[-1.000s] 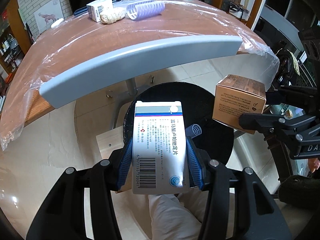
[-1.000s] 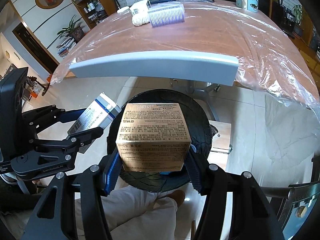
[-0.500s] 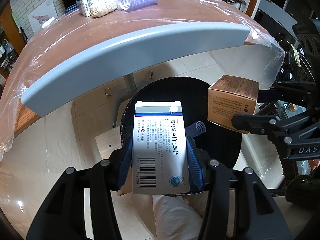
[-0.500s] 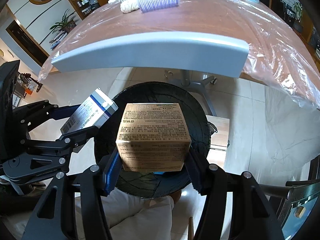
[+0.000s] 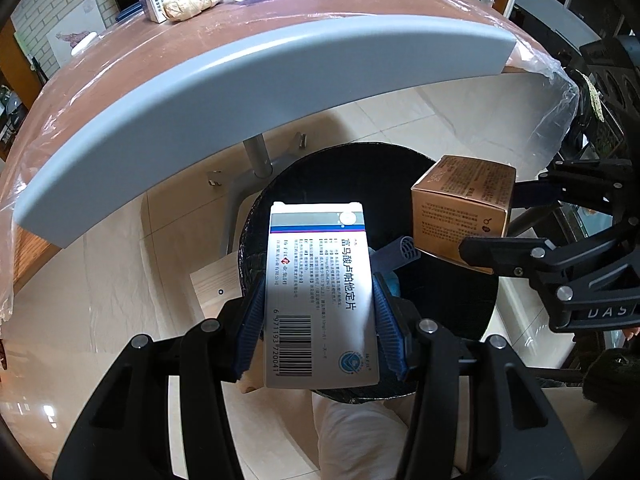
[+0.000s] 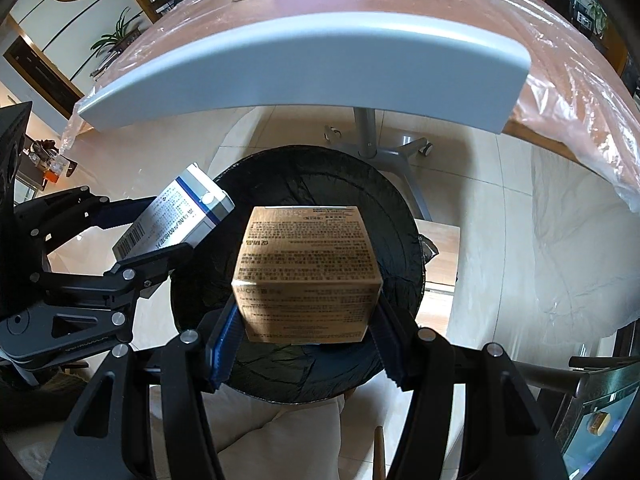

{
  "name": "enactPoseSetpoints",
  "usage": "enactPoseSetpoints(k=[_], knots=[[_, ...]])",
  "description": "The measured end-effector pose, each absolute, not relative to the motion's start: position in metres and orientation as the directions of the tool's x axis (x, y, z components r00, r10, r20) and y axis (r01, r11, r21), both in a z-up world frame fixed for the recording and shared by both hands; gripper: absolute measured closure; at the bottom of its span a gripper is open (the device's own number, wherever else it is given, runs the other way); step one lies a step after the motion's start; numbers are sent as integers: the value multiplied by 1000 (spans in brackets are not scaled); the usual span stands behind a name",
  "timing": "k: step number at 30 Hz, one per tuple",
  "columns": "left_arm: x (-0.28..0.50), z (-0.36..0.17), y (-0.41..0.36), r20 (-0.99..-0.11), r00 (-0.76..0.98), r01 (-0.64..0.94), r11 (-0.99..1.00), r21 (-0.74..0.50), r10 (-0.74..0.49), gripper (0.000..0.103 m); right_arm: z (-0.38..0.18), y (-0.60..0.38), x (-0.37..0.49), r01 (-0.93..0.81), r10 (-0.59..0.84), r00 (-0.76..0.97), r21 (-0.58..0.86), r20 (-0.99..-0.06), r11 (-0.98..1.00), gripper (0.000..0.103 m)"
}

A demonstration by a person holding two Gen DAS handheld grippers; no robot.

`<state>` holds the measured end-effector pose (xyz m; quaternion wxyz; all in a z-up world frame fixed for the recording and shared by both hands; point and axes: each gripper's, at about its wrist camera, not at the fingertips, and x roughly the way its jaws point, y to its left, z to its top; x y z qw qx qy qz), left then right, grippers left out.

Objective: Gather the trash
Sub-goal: 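Open both tools to drop the two boxes into the bin, then move both open tools back over the remaining trash on the table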

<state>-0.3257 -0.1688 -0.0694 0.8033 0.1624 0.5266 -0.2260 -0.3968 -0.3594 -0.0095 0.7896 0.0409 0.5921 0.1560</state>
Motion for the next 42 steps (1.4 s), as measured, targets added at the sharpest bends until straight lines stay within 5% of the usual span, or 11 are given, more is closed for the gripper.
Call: enactPoseSetpoints(k=[11, 13, 15, 25, 27, 31, 34, 37, 42], knots=[[-321, -78, -175, -928, 326, 531, 847, 23, -179, 51, -18, -365, -390, -176, 286, 228, 249, -931, 952, 44], [-319, -78, -175, -930, 322, 523, 852, 19, -177, 41, -18, -367, -390, -165, 287, 236, 253, -928, 953, 43], [-318, -76, -173, -927, 329, 513, 858, 16, -179, 31, -15, -371, -389, -152, 284, 245, 253, -927, 955, 27], [-337, -42, -165, -901, 370, 530, 848, 3, -227, 29, 44, -387, -410, -163, 241, 377, 192, -894, 968, 24], [-345, -21, -160, -878, 389, 543, 839, -25, -278, 28, 71, -386, -418, -191, 218, 454, 145, -864, 971, 13], [-351, 45, -147, -754, 558, 518, 855, -11, -347, 2, 131, -381, -424, -202, 152, 645, 25, -749, 979, 4], [-336, 76, -137, -664, 663, 451, 892, -15, -346, 2, 155, -378, -410, -196, 184, 726, 57, -663, 979, 4], [-297, 83, -129, -682, 666, 362, 930, -60, -303, 2, 152, -376, -374, -168, 219, 662, 143, -717, 975, 4], [-243, 69, -122, -734, 605, 335, 935, -115, -307, 2, 138, -363, -329, -112, 139, 638, 87, -757, 990, 4]])
